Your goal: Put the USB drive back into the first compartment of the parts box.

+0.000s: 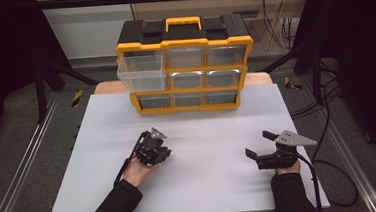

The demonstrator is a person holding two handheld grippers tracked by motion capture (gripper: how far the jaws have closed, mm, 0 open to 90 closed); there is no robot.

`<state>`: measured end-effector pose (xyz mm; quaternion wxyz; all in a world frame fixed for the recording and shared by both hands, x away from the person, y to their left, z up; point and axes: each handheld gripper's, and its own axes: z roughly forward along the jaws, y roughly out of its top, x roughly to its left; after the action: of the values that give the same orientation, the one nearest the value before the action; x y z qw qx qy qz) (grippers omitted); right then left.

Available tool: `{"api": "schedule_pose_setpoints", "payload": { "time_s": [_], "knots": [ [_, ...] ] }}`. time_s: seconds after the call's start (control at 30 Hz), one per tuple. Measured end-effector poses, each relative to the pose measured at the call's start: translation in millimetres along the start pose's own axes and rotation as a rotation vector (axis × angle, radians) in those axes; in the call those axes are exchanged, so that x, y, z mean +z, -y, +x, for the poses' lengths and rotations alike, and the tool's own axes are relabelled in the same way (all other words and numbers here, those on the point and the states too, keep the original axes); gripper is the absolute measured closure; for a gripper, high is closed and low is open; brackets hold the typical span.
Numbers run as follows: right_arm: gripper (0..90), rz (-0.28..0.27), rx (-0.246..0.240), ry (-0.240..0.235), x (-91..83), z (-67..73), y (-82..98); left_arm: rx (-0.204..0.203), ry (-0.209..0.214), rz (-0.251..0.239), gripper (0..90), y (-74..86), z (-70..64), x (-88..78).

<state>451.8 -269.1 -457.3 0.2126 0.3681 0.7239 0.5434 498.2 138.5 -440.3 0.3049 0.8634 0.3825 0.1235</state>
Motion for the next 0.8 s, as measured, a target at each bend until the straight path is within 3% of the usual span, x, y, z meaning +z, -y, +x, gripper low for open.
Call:
{"api": "schedule_pose_setpoints", "payload": {
  "time_s": [0.8],
  "knots": [
    [2.2,-0.001,0.0,0.002,0.0,-0.2,0.0,-0.012,-0.002,-0.049,78.1,-4.5,9.0,-23.9]
  ]
}}
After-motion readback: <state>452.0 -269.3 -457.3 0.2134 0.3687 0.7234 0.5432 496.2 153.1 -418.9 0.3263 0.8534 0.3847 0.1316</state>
